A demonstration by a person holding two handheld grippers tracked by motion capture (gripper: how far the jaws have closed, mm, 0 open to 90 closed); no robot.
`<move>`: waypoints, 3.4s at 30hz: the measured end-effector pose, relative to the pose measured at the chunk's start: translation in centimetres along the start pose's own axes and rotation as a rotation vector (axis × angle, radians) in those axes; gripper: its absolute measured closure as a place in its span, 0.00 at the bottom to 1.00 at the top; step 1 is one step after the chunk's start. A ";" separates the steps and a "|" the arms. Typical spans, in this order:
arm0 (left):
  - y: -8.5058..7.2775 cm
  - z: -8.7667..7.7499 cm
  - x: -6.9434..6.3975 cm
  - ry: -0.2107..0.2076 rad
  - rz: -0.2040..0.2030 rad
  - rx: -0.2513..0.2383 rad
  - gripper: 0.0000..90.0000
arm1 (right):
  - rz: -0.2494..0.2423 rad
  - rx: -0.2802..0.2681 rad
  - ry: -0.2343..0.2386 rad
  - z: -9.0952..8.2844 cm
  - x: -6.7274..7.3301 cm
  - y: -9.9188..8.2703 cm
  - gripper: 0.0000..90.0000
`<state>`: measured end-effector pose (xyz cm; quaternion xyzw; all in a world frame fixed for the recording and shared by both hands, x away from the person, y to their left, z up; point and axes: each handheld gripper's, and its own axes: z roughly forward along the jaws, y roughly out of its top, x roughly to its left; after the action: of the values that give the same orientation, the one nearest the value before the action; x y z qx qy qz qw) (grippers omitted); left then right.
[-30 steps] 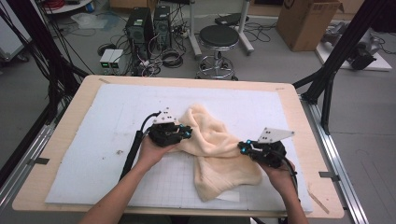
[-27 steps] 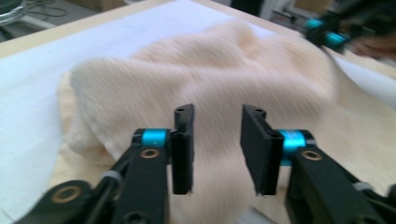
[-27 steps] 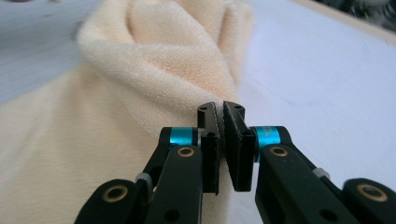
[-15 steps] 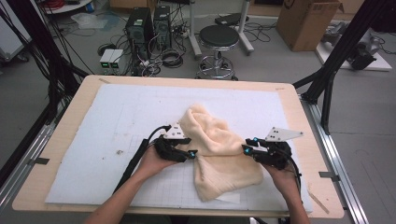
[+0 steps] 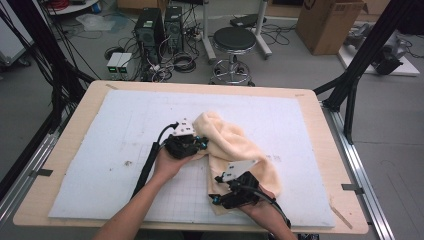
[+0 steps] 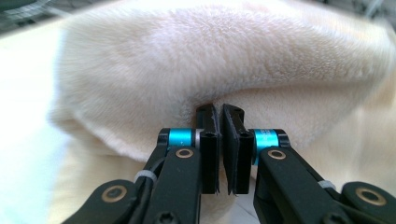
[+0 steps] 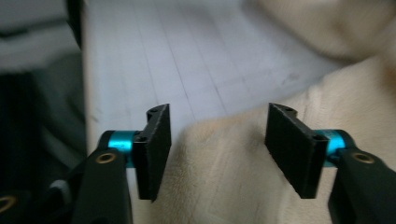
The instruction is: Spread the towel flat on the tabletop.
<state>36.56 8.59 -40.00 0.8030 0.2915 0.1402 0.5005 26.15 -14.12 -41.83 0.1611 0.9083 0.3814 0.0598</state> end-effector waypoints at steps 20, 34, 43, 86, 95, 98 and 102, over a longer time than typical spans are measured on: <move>2.3 -3.3 1.0 0.039 -0.042 -0.061 0.94 | -0.105 -0.178 0.257 -8.1 2.1 -0.9 0.90; -0.9 -7.0 0.3 -0.120 0.017 -0.056 0.66 | 0.133 -0.195 0.080 -6.4 -3.1 -4.5 0.58; -5.5 -6.2 -3.0 -0.272 0.122 0.053 0.52 | 0.145 -0.247 0.003 -8.6 -3.6 -5.4 0.58; -10.5 -16.0 -8.2 -0.305 0.189 0.091 0.91 | 0.169 -0.160 -0.137 -5.1 -6.1 -5.2 0.51; -6.1 -14.0 -4.8 -0.266 0.134 -0.018 0.59 | 0.179 -0.182 -0.150 -5.1 -6.5 -4.9 0.51; -4.5 -11.9 -3.0 -0.245 0.106 -0.038 0.60 | 0.188 -0.193 -0.166 -5.5 -6.8 -5.0 0.52; -2.7 -8.9 -1.1 -0.178 0.105 -0.049 0.61 | 0.214 -0.210 -0.173 -5.8 -7.4 -5.1 0.52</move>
<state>30.20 15.24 -38.26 0.8140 0.1999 0.1013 0.5359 30.55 -23.92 -41.48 0.2822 0.8324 0.4632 0.1135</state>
